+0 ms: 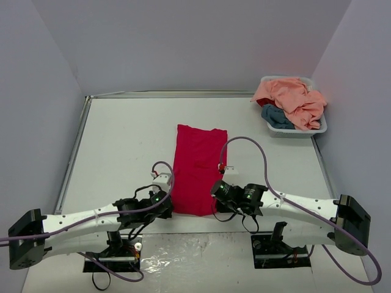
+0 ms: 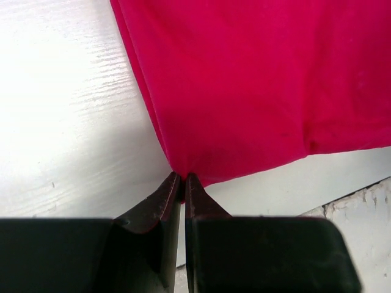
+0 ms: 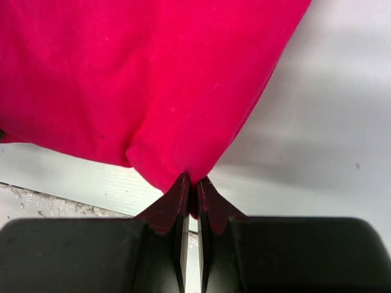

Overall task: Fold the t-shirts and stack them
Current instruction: Fold the long partially folded tshirt into a neat square

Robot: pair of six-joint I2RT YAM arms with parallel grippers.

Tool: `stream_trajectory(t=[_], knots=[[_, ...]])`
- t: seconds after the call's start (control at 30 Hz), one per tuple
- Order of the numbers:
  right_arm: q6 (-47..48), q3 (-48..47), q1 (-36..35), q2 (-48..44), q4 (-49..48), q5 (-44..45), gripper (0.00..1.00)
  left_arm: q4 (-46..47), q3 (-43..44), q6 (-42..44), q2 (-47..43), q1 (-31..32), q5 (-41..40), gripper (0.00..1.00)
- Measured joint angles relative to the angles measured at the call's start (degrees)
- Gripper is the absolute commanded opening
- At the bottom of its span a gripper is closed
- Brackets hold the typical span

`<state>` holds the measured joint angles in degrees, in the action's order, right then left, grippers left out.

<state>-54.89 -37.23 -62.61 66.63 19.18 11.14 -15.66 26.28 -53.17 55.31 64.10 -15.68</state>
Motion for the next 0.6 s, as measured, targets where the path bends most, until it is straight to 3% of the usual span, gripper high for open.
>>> stream_trajectory(t=[0.6], knots=[[-3.5,-8.0,-2.4,0.0,8.3,8.2,0.0,-12.8,9.5,-2.0,-3.6,3.0,-11.4,0.02]])
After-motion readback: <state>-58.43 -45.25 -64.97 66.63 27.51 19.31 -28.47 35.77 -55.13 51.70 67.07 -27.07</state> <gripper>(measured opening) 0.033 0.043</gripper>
